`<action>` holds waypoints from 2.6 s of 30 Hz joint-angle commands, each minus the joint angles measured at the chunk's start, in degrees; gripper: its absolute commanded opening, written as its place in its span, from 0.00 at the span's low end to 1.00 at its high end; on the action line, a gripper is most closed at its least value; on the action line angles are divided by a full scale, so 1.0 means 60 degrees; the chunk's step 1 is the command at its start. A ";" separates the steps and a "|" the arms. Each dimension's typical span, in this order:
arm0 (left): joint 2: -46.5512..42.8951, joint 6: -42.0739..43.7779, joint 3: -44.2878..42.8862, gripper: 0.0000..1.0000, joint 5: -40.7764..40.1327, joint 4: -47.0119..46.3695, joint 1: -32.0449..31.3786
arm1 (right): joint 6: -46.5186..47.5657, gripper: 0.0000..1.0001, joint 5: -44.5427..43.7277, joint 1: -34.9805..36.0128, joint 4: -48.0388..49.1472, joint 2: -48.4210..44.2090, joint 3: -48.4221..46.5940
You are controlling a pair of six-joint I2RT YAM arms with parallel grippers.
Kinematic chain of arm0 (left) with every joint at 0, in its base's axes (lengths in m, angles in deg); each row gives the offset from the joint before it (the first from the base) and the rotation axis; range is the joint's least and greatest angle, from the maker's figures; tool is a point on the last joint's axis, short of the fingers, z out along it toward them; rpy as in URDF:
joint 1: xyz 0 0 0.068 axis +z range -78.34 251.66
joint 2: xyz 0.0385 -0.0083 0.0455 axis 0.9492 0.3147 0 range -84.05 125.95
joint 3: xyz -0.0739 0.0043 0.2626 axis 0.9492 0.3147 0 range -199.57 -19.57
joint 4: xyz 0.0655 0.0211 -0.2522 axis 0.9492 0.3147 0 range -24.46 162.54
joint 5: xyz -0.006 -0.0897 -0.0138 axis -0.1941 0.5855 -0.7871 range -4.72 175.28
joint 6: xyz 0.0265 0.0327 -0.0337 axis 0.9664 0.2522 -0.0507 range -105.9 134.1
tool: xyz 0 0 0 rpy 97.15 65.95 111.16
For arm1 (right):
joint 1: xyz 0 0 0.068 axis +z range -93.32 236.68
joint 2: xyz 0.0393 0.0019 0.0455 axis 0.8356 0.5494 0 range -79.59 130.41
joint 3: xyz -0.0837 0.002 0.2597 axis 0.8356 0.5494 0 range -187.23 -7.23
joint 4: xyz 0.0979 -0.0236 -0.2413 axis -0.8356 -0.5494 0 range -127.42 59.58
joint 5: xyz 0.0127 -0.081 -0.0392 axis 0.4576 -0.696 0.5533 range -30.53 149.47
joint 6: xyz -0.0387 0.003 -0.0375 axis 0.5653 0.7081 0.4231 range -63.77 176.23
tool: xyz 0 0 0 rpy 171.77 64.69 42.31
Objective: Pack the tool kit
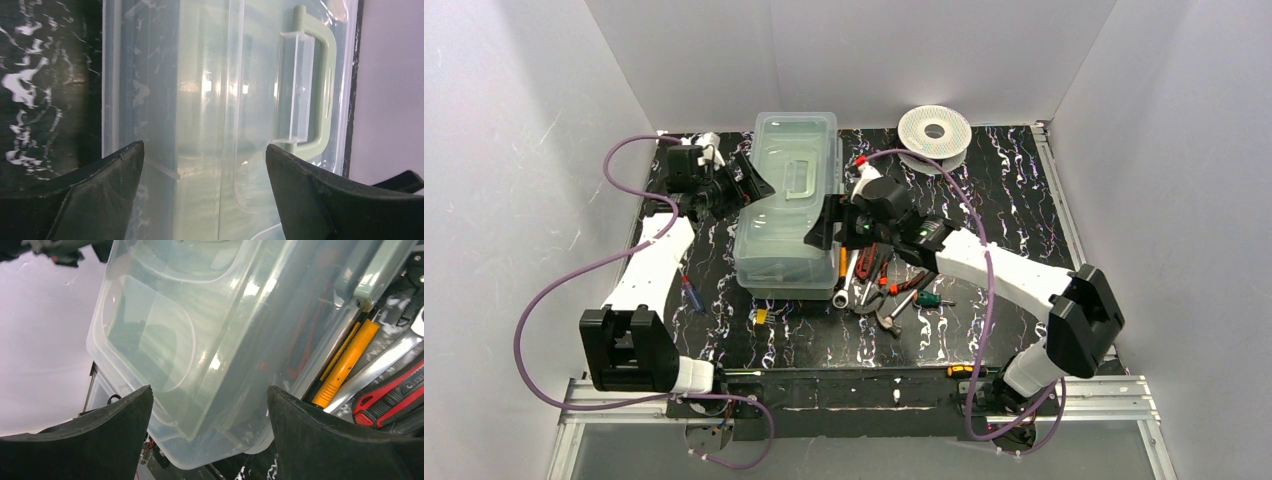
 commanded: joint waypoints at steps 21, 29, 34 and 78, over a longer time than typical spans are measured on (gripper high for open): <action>-0.0523 -0.0303 -0.0201 0.93 0.0087 0.1260 -0.1766 | 0.0911 0.98 -0.1217 -0.2282 -0.2944 -0.4126 0.1841; -0.0606 -0.0495 0.0684 0.85 0.0439 0.0721 -0.0597 | -0.0935 0.98 -0.3947 -0.2940 -0.5835 -0.5928 0.3283; -0.1217 -0.0242 0.0630 0.85 0.0290 0.0968 -0.0314 | -0.2307 0.96 -0.4489 -0.3020 -0.7854 -0.5991 0.4139; -0.3799 0.1271 0.0562 0.94 0.0549 0.2666 -0.0422 | -0.0561 0.74 -0.2180 -0.6734 -0.4968 0.4683 -0.2475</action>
